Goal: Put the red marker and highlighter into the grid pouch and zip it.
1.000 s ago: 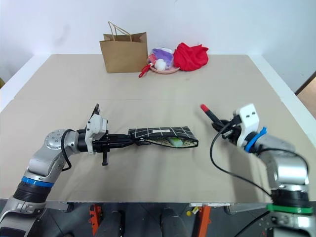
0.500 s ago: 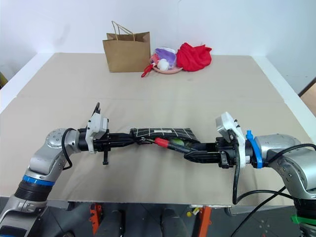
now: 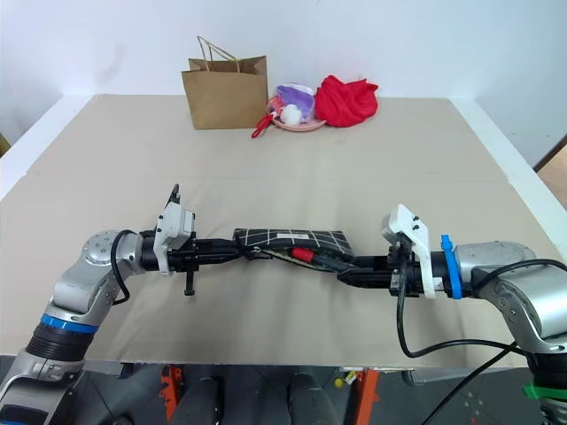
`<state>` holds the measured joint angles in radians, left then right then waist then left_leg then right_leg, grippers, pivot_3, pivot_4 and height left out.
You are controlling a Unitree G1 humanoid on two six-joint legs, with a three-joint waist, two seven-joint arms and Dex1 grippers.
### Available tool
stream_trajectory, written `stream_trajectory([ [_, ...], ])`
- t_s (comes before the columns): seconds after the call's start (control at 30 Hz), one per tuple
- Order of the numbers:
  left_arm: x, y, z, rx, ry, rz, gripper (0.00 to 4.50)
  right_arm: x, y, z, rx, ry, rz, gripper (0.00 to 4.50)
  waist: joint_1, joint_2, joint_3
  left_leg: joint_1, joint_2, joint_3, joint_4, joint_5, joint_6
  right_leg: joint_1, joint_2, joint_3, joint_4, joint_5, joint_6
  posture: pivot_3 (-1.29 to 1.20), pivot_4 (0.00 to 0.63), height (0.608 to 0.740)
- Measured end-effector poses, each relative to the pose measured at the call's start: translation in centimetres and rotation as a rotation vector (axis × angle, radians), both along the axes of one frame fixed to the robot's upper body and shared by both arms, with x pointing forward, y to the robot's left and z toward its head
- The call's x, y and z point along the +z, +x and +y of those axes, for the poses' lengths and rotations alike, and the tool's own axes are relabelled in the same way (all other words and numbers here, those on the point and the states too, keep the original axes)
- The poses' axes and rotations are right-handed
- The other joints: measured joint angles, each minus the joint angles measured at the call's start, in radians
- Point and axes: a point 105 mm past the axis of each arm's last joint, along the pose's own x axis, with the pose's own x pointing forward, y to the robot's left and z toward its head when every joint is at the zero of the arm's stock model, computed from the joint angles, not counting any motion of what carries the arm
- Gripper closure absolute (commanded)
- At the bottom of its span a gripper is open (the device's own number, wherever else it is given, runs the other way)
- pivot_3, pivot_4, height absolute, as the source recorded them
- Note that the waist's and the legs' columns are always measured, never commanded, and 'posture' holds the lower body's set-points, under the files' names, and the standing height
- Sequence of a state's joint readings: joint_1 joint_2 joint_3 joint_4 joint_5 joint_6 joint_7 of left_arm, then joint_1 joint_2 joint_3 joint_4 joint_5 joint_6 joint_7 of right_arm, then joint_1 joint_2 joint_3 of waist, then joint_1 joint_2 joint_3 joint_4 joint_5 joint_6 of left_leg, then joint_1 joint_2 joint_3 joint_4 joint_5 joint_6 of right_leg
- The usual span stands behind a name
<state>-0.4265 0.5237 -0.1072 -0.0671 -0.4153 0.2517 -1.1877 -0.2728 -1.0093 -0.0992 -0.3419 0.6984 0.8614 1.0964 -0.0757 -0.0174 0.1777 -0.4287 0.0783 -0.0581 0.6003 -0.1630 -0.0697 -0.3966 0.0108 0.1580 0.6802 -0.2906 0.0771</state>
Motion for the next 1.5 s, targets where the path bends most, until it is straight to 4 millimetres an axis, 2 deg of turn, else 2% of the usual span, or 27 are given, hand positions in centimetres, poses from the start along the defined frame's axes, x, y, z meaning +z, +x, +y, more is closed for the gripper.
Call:
stream_trajectory([
  [0.13,0.0,0.0,0.0,0.0,0.001,0.001,4.5,-0.4,0.8,0.6,-0.004,-0.019,-0.011,3.87,0.0,0.0,0.0,-0.001,0.0,0.0,0.0,0.0,0.0,-0.001,0.0,0.0,0.0,0.0,0.0,0.0,0.15,0.74],
  [0.23,0.0,0.0,-0.1,-0.002,0.001,0.003,4.5,-0.3,1.6,2.0,0.005,-0.025,-0.029,3.87,-0.003,0.0,0.0,-0.001,0.0,0.0,0.0,0.0,0.0,-0.002,0.0,0.0,0.0,0.001,0.0,0.0,0.15,0.74],
  [0.47,0.0,0.1,-0.1,0.002,0.004,0.006,4.5,0.3,2.8,3.9,-0.014,-0.023,-0.043,3.87,0.0,0.0,0.0,-0.003,0.0,0.0,0.0,0.0,0.0,-0.003,0.0,0.0,0.0,0.0,0.0,0.0,0.15,0.74],
  [0.67,0.0,0.1,0.0,0.005,0.003,0.007,4.5,0.5,3.1,4.4,-0.033,-0.023,-0.04,3.87,0.0,0.0,0.0,-0.003,0.0,0.0,0.0,0.0,0.0,-0.004,0.0,0.0,0.0,0.0,0.0,0.0,0.15,0.74],
  [0.7,0.0,0.1,0.0,0.006,0.004,0.008,4.5,0.5,3.2,4.4,-0.036,-0.022,-0.035,2.83,0.0,0.0,0.0,-0.003,0.0,0.0,0.0,0.0,0.0,-0.004,0.0,0.0,0.0,0.0,0.0,0.0,0.15,0.74],
  [0.73,-0.1,0.1,0.0,0.008,0.003,0.008,4.5,0.5,3.2,4.5,-0.036,-0.019,-0.029,2.53,0.0,0.0,0.0,-0.003,0.0,0.0,0.0,0.0,0.0,-0.004,0.0,0.0,0.0,0.0,0.0,0.0,0.15,0.74],
  [0.8,-0.1,0.1,0.0,0.008,0.003,0.008,4.5,0.7,3.2,4.7,-0.028,-0.018,-0.038,1.42,0.0,0.0,0.0,-0.003,0.0,0.0,0.0,0.0,0.0,-0.004,0.0,0.0,0.0,0.0,0.0,0.0,0.15,0.74],
  [0.87,-0.1,0.1,0.0,0.008,0.003,0.008,4.5,1.0,3.1,4.6,-0.009,-0.026,-0.065,0.62,0.0,0.0,0.0,-0.003,0.0,0.0,0.0,0.0,0.0,-0.004,0.0,0.0,0.0,0.0,0.0,0.0,0.15,0.74],
  [0.9,0.0,0.1,-0.1,0.008,0.003,0.008,4.5,1.2,3.0,4.5,0.008,-0.038,-0.08,0.05,0.0,0.0,0.0,-0.003,0.0,0.0,0.0,0.0,0.0,-0.004,0.0,0.0,0.0,0.0,0.0,0.0,0.15,0.74],
  [1.1,-0.1,0.1,0.0,0.009,0.004,0.01,4.5,0.4,2.0,2.5,0.052,-0.095,-0.106,0.05,0.003,0.0,0.0,-0.003,0.0,0.0,0.0,0.0,0.0,-0.004,0.0,0.0,0.0,0.0,0.0,0.0,0.15,0.74],
  [1.3,-0.1,0.1,-0.1,0.006,0.004,0.01,4.5,0.9,1.9,2.3,0.077,-0.081,-0.141,0.05,-0.002,0.0,0.0,-0.003,0.0,0.0,0.0,0.0,0.0,-0.004,0.0,0.0,0.001,0.001,-0.001,0.0,0.15,0.74],
  [1.4,0.0,-0.1,0.0,-0.012,-0.008,0.044,4.5,2.9,0.1,2.2,0.167,0.102,-0.138,0.05,0.002,0.0,0.0,-0.003,0.0,0.0,0.0,0.0,0.0,-0.003,0.0,0.0,0.001,0.0,0.0,0.0,0.15,0.74],
  [1.5,0.0,-0.5,0.1,-0.048,-0.02,0.109,4.5,4.9,-1.9,3.8,0.302,0.199,-0.19,0.05,0.001,0.0,0.0,-0.003,0.0,-0.001,0.0,0.0,0.0,-0.003,0.001,-0.001,0.001,0.0,0.0,0.0,0.15,0.74],
])
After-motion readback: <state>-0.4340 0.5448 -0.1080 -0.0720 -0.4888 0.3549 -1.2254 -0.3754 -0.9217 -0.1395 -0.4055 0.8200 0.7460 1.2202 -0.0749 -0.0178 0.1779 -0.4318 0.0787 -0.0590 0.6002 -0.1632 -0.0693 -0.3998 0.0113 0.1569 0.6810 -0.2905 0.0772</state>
